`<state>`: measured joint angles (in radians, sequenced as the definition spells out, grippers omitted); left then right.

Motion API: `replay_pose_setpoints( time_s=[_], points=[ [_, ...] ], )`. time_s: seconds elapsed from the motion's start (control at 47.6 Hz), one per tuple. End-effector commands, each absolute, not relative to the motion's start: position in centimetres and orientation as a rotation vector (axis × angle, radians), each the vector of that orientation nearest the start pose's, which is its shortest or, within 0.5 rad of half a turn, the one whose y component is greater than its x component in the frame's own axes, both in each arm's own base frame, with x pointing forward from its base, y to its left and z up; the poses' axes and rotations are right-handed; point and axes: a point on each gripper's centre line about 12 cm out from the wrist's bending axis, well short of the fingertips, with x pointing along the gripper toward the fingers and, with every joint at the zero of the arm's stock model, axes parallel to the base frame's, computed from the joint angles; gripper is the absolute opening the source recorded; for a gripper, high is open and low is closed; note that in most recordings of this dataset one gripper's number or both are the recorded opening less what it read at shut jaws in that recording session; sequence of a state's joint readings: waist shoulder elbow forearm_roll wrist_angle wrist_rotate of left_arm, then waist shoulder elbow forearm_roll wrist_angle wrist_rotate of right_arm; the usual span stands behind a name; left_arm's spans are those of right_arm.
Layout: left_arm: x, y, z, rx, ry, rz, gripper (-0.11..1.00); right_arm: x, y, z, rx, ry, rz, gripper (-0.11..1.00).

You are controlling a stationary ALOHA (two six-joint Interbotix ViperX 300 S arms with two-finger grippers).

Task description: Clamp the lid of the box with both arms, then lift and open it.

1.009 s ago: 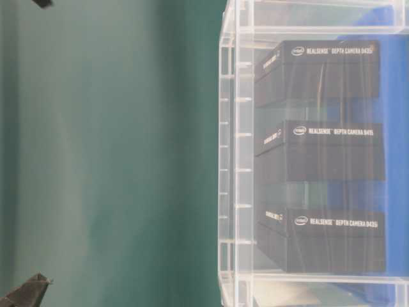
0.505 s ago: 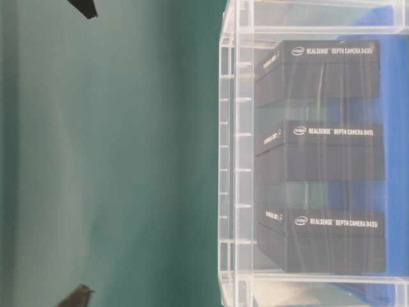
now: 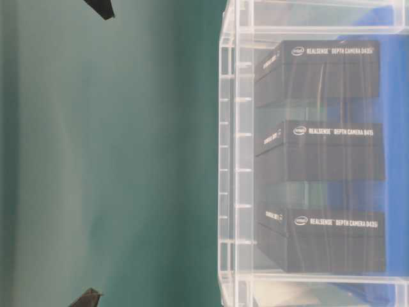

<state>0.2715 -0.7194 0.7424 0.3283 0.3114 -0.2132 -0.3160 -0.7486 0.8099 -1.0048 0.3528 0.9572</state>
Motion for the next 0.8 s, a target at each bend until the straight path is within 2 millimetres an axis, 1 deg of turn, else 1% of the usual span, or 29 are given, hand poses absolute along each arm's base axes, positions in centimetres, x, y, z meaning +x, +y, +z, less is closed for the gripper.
replay_pose_setpoints(
  time_s=[0.0, 0.147, 0.357, 0.421, 0.631, 0.778],
  points=[
    [24.6, 8.1, 35.5, 0.074, 0.313, 0.354, 0.01, 22.6, -11.0, 34.6, -0.016, 0.248, -0.602, 0.00],
    [24.7, 7.9, 35.5, 0.057, 0.311, 0.345, 0.01, 22.7, -10.8, 34.6, -0.002, 0.234, -0.582, 0.00],
    [25.2, 5.8, 35.4, 0.061, 0.309, 0.264, 0.01, 23.2, -9.8, 34.1, 0.028, 0.235, -0.531, 0.00],
    [25.4, 5.2, 35.3, 0.055, 0.312, 0.240, 0.01, 23.4, -9.3, 33.9, 0.028, 0.237, -0.508, 0.00],
    [25.7, 3.4, 34.9, 0.037, 0.319, 0.176, 0.01, 24.1, -6.6, 33.5, 0.023, 0.251, -0.402, 0.00],
    [25.8, 2.7, 34.7, 0.040, 0.324, 0.148, 0.01, 24.2, -5.5, 33.3, 0.020, 0.274, -0.376, 0.00]
  ],
)
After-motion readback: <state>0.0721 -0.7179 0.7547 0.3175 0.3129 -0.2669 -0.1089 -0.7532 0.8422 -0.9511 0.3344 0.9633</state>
